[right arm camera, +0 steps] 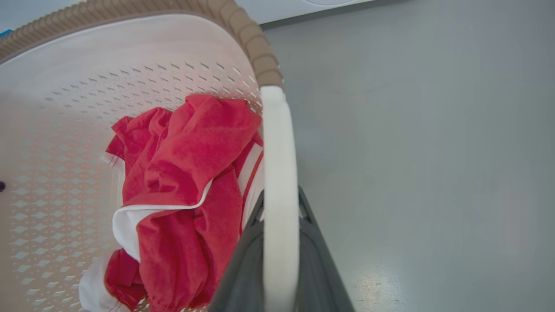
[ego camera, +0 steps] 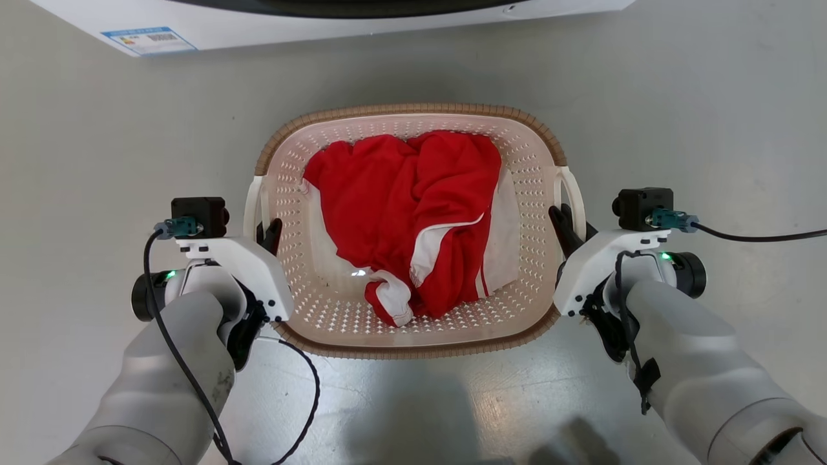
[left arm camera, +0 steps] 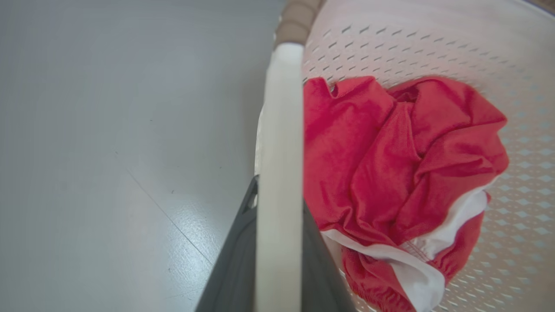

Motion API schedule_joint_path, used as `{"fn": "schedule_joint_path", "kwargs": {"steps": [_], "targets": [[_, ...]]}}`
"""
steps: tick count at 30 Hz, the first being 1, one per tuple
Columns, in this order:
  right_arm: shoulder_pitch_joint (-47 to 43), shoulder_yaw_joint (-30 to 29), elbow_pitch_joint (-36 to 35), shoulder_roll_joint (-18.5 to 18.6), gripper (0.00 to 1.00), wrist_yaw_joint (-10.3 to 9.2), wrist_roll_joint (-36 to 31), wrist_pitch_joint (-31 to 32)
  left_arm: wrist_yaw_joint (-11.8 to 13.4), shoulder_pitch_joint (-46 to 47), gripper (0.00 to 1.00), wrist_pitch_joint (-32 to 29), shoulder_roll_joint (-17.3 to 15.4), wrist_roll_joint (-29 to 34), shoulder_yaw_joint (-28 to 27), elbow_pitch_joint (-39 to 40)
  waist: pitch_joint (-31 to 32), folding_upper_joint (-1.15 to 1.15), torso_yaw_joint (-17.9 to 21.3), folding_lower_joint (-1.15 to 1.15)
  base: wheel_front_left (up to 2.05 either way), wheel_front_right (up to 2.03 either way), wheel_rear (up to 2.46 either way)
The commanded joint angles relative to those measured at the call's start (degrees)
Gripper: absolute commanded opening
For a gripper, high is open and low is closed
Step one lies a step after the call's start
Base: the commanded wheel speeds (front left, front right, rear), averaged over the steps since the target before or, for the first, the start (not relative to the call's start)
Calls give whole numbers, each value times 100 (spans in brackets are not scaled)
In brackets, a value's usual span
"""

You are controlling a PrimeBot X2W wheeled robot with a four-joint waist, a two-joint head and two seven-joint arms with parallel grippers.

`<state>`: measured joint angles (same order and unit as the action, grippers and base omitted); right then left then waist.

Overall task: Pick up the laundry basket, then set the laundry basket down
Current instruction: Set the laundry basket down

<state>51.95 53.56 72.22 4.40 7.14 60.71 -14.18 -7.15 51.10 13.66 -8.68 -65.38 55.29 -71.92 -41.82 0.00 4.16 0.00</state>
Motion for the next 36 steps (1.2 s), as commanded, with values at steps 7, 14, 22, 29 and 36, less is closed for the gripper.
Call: {"fn": "schedule_joint_path", "kwargs": {"steps": [7,14,22,29,36], "targets": [[-202,-460,-226,156,0,35,-273,-80,-16,107,0,131,-325,297,-527,286,-258,0,-35,0,0,0,0],[-335,-1120,-433,209,0,35,-890,-81,90,-48,0,132,-342,893,-1153,634,-510,0,-67,0,0,0,0],[-595,-1871,-560,177,0,35,-1572,-81,90,-250,0,133,-239,1539,-1797,793,-649,0,-94,0,0,0,0],[-677,-2311,-553,93,0,35,-2008,-82,38,-272,0,133,-140,1917,-2171,747,-730,0,-111,0,0,0,0],[-684,-2591,-513,7,0,35,-2310,-82,0,-274,0,133,-62,2211,-2438,679,-766,0,-112,0,0,0,0]]}}
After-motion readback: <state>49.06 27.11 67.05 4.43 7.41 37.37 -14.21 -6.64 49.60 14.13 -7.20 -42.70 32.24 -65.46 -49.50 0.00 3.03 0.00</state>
